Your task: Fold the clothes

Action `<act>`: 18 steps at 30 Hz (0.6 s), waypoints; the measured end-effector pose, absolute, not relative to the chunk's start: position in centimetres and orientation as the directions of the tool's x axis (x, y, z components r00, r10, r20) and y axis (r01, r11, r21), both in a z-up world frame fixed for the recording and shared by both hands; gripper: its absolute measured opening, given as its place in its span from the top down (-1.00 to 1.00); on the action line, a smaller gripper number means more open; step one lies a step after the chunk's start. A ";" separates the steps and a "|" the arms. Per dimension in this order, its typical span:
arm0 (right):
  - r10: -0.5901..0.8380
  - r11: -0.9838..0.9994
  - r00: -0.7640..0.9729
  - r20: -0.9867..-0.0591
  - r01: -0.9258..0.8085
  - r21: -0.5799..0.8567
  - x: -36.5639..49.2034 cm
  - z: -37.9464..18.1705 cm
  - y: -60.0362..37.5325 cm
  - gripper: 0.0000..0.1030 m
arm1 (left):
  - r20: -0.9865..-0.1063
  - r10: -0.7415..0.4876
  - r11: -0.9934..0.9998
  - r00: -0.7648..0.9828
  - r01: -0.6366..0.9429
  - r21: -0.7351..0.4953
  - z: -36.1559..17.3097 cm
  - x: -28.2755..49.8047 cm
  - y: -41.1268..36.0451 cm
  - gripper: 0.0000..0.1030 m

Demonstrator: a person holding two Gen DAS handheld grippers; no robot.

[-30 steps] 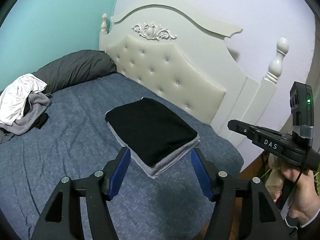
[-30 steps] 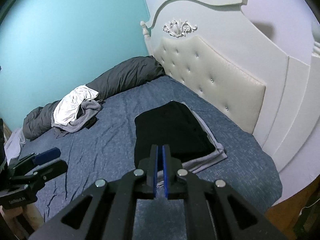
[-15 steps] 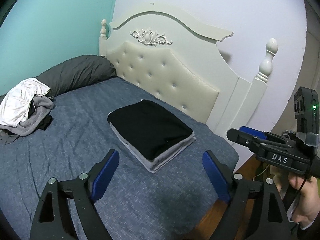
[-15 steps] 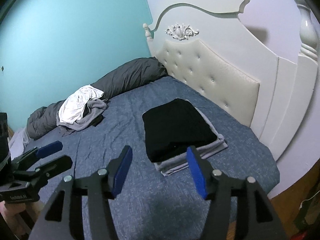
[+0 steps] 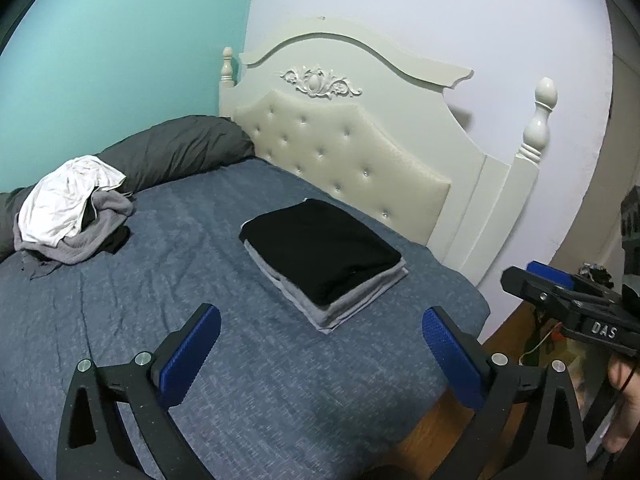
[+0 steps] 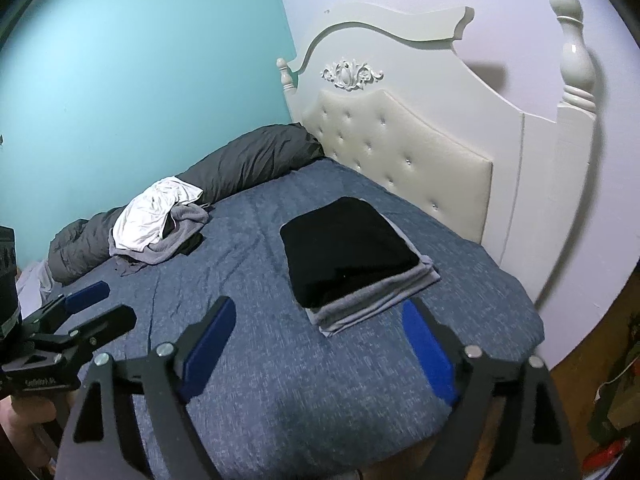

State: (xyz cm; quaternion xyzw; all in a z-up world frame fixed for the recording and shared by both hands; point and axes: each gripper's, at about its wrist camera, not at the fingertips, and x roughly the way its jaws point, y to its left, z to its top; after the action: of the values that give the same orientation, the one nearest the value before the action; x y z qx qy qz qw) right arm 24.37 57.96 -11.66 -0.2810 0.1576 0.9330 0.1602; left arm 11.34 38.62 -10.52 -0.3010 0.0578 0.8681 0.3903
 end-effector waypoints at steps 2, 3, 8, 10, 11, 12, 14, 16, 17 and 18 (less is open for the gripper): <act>0.221 -0.899 -0.791 -0.570 -0.392 0.196 24.9 -11.7 57.5 -0.81 | -0.561 0.645 -0.691 -0.519 -0.709 -0.138 -10.5 11.7 38.1 -0.99; 0.224 -0.899 -0.792 -0.568 -0.393 0.193 25.1 -11.7 57.2 -0.83 | -0.559 0.641 -0.695 -0.526 -0.706 -0.133 -10.5 11.8 38.0 -0.99; 0.234 -0.899 -0.789 -0.568 -0.398 0.182 25.8 -11.8 56.2 -0.84 | -0.553 0.638 -0.698 -0.537 -0.706 -0.120 -10.4 12.5 37.3 -0.99; 0.238 -0.900 -0.788 -0.567 -0.399 0.177 26.0 -11.8 55.8 -0.84 | -0.550 0.639 -0.698 -0.538 -0.706 -0.120 -10.4 12.7 36.9 -0.99; 0.240 -0.899 -0.788 -0.567 -0.401 0.175 26.1 -11.8 55.7 -0.84 | -0.548 0.638 -0.701 -0.541 -0.703 -0.120 -10.5 12.8 36.7 -0.99; 0.241 -0.899 -0.788 -0.567 -0.402 0.176 26.3 -11.8 55.5 -0.84 | -0.546 0.638 -0.702 -0.544 -0.702 -0.121 -10.5 13.0 36.5 -0.99; 0.241 -0.898 -0.790 -0.564 -0.402 0.179 26.6 -11.9 55.3 -0.84 | -0.546 0.636 -0.705 -0.546 -0.699 -0.123 -10.5 13.2 36.1 -0.99; 0.238 -0.899 -0.792 -0.563 -0.399 0.182 26.9 -12.0 55.0 -0.85 | -0.544 0.628 -0.713 -0.556 -0.692 -0.115 -10.6 13.4 35.7 -0.99; 0.237 -0.899 -0.793 -0.562 -0.398 0.183 27.0 -12.0 54.9 -0.85 | -0.543 0.624 -0.716 -0.561 -0.689 -0.112 -10.6 13.5 35.6 -0.99; 0.236 -0.899 -0.793 -0.561 -0.397 0.183 27.1 -12.0 54.8 -0.85 | -0.543 0.622 -0.718 -0.564 -0.688 -0.109 -10.6 13.6 35.4 -0.99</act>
State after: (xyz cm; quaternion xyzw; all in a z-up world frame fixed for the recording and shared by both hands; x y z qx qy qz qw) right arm 27.08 54.77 -12.04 -0.2734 0.1475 0.9353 0.1691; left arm 13.60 35.43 -10.59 -0.2836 0.0576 0.8823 0.3712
